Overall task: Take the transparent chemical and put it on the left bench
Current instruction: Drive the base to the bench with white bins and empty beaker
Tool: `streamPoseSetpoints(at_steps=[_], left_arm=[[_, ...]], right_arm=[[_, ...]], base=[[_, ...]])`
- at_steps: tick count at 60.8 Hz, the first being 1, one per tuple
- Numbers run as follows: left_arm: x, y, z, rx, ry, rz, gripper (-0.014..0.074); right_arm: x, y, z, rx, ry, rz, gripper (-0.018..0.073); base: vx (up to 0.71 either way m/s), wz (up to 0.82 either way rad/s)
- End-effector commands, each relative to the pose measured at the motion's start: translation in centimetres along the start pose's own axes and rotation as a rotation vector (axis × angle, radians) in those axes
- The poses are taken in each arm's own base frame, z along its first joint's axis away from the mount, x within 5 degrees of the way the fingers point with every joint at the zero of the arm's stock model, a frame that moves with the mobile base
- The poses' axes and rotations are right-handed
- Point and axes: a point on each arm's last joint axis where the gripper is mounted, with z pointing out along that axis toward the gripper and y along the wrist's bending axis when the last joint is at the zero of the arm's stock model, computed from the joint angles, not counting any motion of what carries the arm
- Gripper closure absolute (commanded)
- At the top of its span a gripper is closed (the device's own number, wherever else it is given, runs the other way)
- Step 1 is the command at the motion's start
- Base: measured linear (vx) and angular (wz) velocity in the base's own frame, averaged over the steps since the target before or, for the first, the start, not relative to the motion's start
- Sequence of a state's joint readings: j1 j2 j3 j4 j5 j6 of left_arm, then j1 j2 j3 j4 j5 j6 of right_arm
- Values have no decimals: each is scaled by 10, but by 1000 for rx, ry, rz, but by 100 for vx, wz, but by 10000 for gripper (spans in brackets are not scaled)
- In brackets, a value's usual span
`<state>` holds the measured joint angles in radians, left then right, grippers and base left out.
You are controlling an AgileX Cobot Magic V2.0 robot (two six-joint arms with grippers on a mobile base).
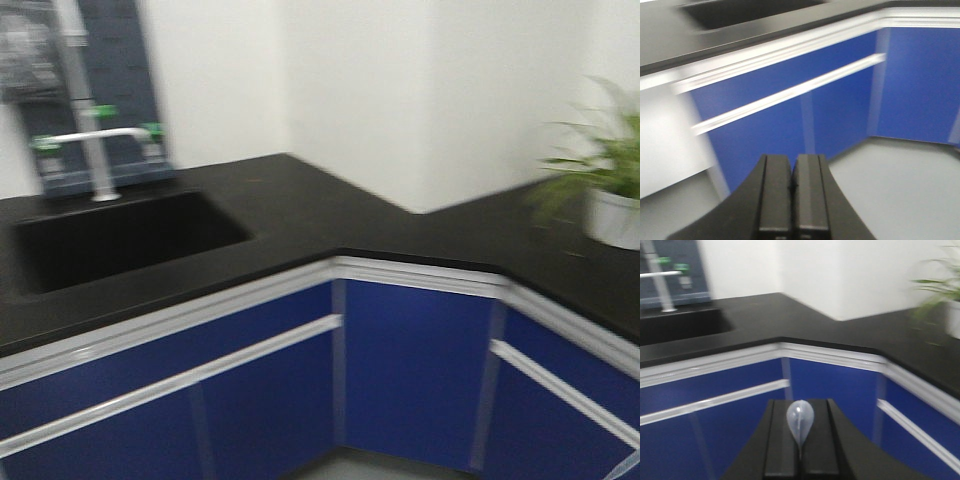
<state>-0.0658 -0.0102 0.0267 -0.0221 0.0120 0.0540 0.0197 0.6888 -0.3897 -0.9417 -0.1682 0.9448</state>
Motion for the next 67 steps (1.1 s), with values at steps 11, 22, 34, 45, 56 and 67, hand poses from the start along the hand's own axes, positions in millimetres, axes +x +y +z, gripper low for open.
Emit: streamPoseSetpoints(at_steps=[11,22,34,45,56,67], left_arm=[[-3,0,-1,-2,-81,-9,600],[-3,0,-1,-2,-81,-9,600],[-3,0,-1,-2,-81,-9,600],[-3,0,-1,-2,-81,-9,600],[-3,0,-1,-2,-81,-9,600],[-3,0,-1,-2,-81,-9,600]], right_arm=[[-13,4,-1,-43,-63,-5,562],[-13,4,-1,-43,-63,-5,562],[-13,4,-1,-42,-62,-5,562],[-13,4,-1,-42,-62,-5,562],[-13,4,-1,-42,-62,-5,562],[-13,4,-1,-42,-62,-5,562]], base=[[-1,125],[3,115],[7,95],[11,74],[15,54],[19,37]])
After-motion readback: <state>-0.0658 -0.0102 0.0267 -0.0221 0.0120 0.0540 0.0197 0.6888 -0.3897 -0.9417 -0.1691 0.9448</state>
